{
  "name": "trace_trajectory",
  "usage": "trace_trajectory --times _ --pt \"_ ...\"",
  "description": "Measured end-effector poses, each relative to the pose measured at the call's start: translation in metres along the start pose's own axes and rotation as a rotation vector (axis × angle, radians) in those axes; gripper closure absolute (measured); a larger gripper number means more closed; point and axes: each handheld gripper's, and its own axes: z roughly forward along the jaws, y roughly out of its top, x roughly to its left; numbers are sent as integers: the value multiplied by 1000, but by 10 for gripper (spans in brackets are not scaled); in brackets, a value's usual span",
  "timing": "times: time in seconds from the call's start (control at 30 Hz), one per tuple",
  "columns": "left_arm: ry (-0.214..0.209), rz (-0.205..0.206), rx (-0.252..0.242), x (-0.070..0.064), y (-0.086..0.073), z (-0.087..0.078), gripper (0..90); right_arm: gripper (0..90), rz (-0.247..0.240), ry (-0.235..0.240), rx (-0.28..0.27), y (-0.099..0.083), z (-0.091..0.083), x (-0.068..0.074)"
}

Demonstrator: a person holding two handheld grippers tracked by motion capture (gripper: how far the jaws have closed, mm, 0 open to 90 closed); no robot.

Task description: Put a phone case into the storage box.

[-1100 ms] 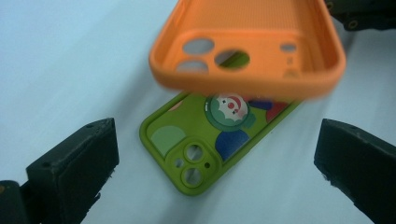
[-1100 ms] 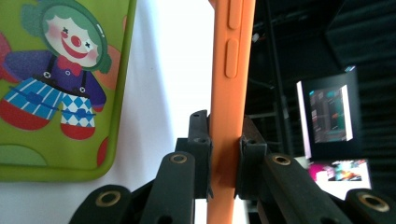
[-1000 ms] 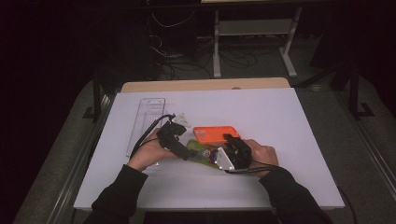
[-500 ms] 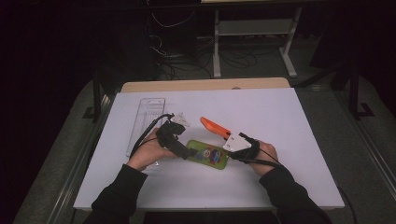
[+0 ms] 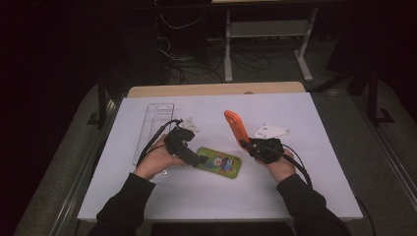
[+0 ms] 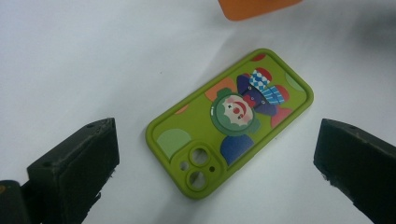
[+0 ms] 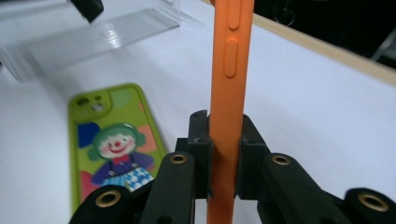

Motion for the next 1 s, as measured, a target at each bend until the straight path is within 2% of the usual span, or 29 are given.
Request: trace_trajectory --times 0.07,0.17,0.3,0.33,0.5,0.67,0.8,0.9,1.0 --pt "1 -13 -15 0 0 0 0 786 79 40 -14 0 0 -3" --pt "-2 -30 -27 1 0 -1 0 786 115 53 -24 -1 -1 -6" --pt "-19 -60 -78 3 4 -3 0 786 124 60 -22 -1 -1 -5" --pt "-16 -54 -84 3 5 -4 0 786 128 64 -23 -1 -1 -5" --pt "-18 -85 -166 5 10 -6 0 787 162 92 -35 1 -2 -2" --pt "-45 -98 -225 8 20 -4 0 787 172 100 -46 2 -2 -1" --pt "-52 -91 -256 8 29 -2 0 787 181 106 -50 3 -1 1" --pt "-71 -104 -278 5 35 2 0 787 182 106 -53 3 0 3" --pt "-75 -84 -276 4 41 3 0 788 174 107 -54 5 2 7"
